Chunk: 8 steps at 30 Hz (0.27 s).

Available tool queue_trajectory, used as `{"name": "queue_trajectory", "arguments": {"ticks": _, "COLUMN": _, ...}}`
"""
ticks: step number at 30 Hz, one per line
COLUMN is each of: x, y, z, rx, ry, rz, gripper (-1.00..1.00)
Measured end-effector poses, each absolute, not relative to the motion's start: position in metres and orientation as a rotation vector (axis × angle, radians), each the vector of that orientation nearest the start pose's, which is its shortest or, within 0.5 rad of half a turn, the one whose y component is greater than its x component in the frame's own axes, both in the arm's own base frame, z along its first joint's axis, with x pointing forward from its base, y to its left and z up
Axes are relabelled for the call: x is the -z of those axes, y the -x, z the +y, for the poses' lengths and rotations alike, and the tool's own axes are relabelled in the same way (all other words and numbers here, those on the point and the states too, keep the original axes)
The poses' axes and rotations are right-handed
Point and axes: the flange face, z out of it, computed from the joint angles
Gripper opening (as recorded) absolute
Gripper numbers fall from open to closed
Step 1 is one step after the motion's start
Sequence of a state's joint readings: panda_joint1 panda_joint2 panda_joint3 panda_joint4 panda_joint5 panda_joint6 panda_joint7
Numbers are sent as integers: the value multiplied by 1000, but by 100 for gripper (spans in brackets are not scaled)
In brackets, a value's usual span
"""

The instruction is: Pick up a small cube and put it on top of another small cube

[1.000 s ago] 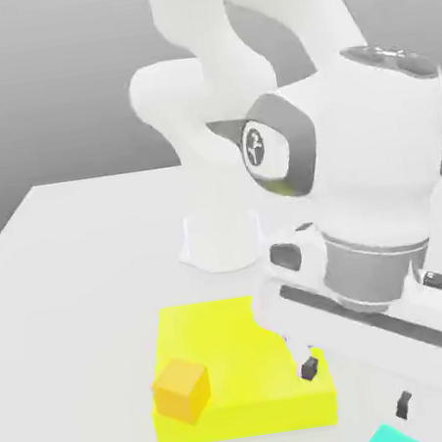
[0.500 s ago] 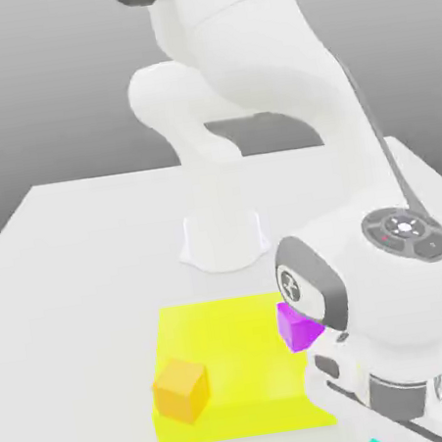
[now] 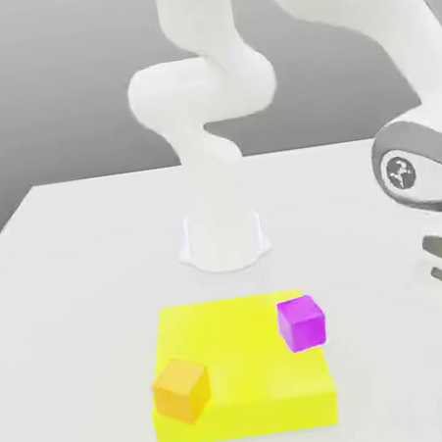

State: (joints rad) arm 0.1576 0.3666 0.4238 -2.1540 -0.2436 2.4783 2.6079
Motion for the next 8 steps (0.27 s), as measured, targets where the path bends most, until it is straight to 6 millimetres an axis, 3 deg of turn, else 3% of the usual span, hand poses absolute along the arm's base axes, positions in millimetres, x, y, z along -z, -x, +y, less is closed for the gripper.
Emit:
{"name": "queue_trajectory", "arguments": {"ticks": 2, "x": -227, "y": -468, "z": 325, "rx": 0, "ry": 1850, "rz": 2535, "gripper": -100}}
{"name": "queue_trajectory", "arguments": {"ticks": 4, "x": -197, "y": -466, "z": 328, "rx": 0, "ry": 1844, "rz": 2539, "gripper": -100}}
{"name": "queue_trajectory", "arguments": {"ticks": 5, "x": -187, "y": -465, "z": 329, "rx": 0, "ry": 1845, "rz": 2540, "gripper": 100}}
{"name": "queue_trajectory", "arguments": {"ticks": 8, "x": -187, "y": -465, "z": 329, "rx": 0, "ry": 1845, "rz": 2540, "gripper": 100}}
